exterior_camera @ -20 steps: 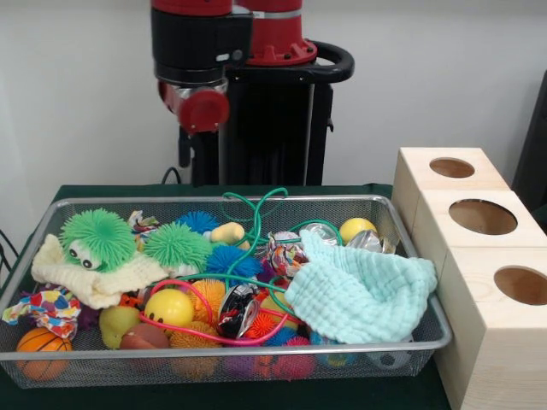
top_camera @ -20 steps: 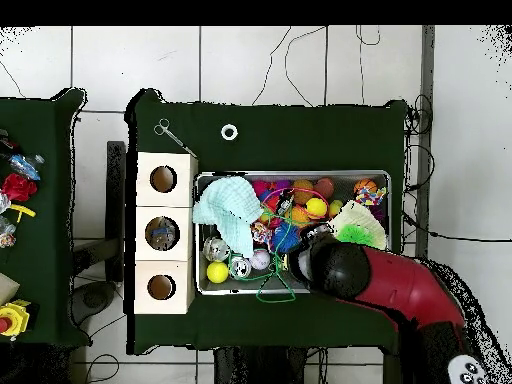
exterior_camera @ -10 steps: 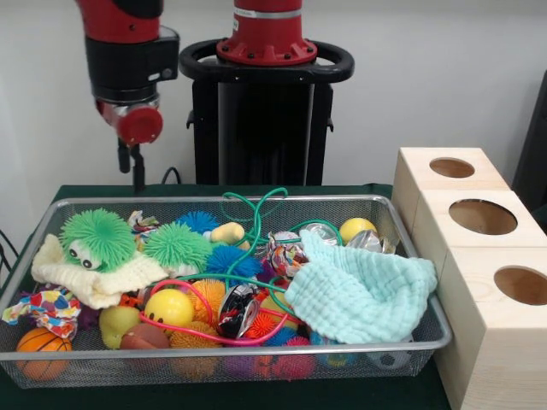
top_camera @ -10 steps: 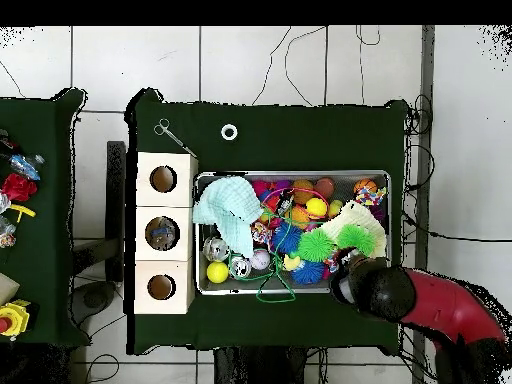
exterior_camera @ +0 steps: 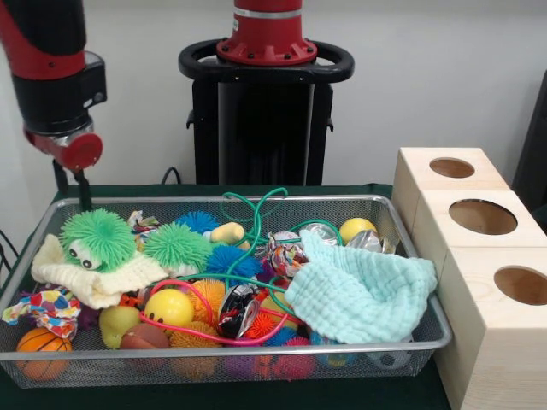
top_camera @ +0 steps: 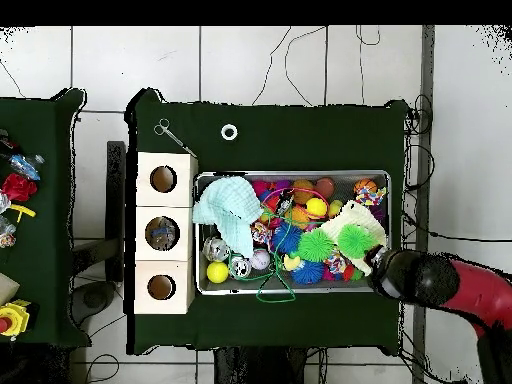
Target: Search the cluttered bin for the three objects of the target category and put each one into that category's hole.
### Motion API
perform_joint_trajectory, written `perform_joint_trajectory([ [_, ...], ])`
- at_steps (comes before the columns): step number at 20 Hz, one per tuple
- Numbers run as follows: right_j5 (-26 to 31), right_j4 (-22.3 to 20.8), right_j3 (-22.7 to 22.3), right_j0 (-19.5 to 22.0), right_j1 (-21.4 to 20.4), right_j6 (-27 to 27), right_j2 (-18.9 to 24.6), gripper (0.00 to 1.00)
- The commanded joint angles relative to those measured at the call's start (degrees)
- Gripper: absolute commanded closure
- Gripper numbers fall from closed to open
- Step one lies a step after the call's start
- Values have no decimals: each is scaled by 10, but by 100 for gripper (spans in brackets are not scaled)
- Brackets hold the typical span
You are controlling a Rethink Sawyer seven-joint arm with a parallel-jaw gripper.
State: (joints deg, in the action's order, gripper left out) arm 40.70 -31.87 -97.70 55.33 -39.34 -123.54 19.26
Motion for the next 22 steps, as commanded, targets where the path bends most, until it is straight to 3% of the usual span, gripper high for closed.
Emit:
perform_joint_trajectory([
  [1, 96, -43, 105, 11, 46, 256, 79, 0],
  [8, 131, -26, 140, -3, 48, 261, 74, 0],
  [14, 143, 9, 138, -10, 34, 235, 84, 0],
  [22, 86, 51, 130, -7, 48, 184, 107, 0],
])
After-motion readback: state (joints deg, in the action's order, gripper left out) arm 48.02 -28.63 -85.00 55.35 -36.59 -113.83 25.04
